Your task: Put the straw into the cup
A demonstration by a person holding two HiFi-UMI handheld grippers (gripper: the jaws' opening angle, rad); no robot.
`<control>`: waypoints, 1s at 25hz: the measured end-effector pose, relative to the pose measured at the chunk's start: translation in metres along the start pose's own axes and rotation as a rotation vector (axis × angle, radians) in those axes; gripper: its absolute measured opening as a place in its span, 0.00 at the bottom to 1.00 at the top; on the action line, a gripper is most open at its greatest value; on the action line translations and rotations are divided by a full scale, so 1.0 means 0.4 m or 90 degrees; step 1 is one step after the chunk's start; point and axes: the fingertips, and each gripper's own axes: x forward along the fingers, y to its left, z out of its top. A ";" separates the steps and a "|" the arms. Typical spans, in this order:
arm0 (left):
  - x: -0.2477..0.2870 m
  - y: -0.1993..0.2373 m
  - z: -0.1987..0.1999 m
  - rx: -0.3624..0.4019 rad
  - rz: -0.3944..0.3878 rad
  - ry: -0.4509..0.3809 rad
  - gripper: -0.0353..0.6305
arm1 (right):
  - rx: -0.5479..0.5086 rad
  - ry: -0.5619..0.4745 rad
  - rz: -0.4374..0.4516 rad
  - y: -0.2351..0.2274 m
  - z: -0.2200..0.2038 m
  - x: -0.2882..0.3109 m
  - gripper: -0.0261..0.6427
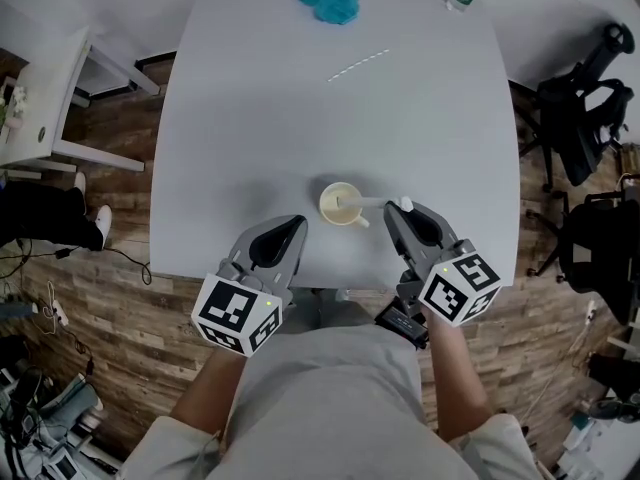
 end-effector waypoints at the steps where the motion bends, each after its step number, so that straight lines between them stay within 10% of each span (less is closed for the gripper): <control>1: 0.002 -0.001 -0.002 -0.001 0.000 0.000 0.08 | 0.002 0.002 0.000 -0.003 -0.002 0.003 0.11; 25: 0.006 0.026 -0.051 -0.030 0.021 0.022 0.08 | 0.022 0.067 0.023 -0.046 -0.099 0.109 0.11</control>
